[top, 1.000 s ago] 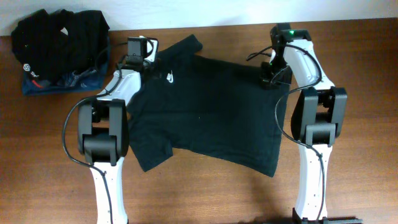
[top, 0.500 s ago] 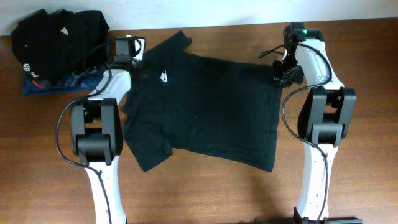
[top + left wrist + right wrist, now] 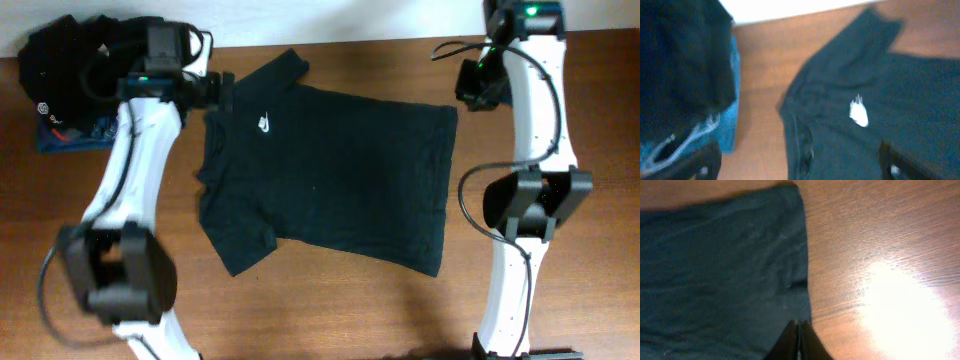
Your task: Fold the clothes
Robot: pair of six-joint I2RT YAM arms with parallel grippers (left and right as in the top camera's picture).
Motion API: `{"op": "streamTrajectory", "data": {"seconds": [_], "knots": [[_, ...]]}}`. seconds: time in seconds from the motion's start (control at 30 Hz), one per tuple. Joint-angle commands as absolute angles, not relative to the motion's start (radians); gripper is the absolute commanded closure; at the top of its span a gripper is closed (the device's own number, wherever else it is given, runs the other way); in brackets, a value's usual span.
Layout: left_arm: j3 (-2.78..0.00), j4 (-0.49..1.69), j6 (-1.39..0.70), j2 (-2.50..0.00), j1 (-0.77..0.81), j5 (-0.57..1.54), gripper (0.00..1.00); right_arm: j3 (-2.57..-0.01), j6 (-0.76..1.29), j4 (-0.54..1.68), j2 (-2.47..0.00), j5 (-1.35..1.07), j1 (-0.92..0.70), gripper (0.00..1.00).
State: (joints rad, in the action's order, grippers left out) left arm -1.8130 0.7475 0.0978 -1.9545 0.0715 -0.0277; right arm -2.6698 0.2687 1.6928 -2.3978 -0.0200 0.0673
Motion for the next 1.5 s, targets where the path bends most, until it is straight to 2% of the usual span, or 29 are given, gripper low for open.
{"op": "streamTrajectory", "data": {"seconds": [0.0, 0.03, 0.1, 0.13, 0.2, 0.23, 0.37, 0.43, 0.5, 0.73, 0.83, 0.87, 0.97, 1.03, 1.13, 1.47], "knots": [[-1.83, 0.916, 0.11, -1.818, 0.125, -0.023, 0.07, -2.682, 0.198, 1.699, -2.314, -0.17, 0.04, 0.96], [-1.83, 0.96, 0.11, -1.801, 0.133, -0.023, 0.12, -2.672, 0.191, 1.699, -2.297, -0.192, 0.029, 0.96], [-1.83, 1.041, 0.11, -1.771, 0.144, -0.024, 0.34, -2.63, 0.19, 1.699, -2.248, -0.189, 0.001, 0.96], [-1.83, 1.097, 0.104, -1.75, 0.144, -0.027, 0.6, -2.568, 0.19, 1.699, -2.193, -0.15, -0.025, 0.94], [-1.83, 1.192, 0.083, -1.718, 0.136, -0.037, 0.95, -2.408, 0.191, 1.699, -2.075, -0.07, -0.065, 0.91], [-1.83, 1.235, 0.042, -1.709, 0.133, -0.06, 0.99, -2.323, 0.191, 1.699, -2.019, -0.044, -0.081, 0.89], [-1.808, 1.417, -0.062, -1.707, 0.128, -0.068, 0.99, -2.003, 0.199, 1.678, -1.848, -0.036, -0.117, 0.88], [-1.764, 1.435, -0.083, -1.707, 0.128, -0.046, 0.99, -1.893, 0.199, 1.625, -1.817, -0.037, -0.118, 0.88], [-1.641, 1.393, -0.083, -1.707, 0.131, 0.019, 0.99, -1.735, 0.202, 1.534, -1.813, -0.049, -0.117, 0.89], [-1.256, 1.179, -0.083, -1.707, 0.141, 0.191, 0.99, -1.466, 0.225, 1.303, -1.814, -0.102, -0.117, 0.91], [-1.152, 1.099, -0.083, -1.707, 0.148, 0.2, 0.99, -1.423, 0.226, 1.242, -1.814, -0.105, -0.117, 0.91], [-1.122, 1.067, -0.083, -1.707, 0.15, 0.2, 0.99, -1.414, 0.226, 1.213, -1.815, -0.105, -0.117, 0.85], [-1.064, 0.994, -0.1, -1.707, 0.15, 0.198, 0.99, -1.406, 0.241, 1.169, -1.819, -0.104, -0.117, 0.83], [-1.028, 0.947, -0.12, -1.707, 0.15, 0.199, 0.99, -1.406, 0.241, 1.139, -1.828, -0.104, -0.117, 0.83], [-0.972, 0.882, -0.154, -1.707, 0.15, 0.191, 0.99, -1.406, 0.241, 1.091, -1.847, -0.104, -0.117, 0.92], [-0.897, 0.861, -0.217, -1.707, 0.15, 0.158, 0.99, -1.406, 0.241, 1.031, -1.855, -0.096, -0.117, 0.96]]}}
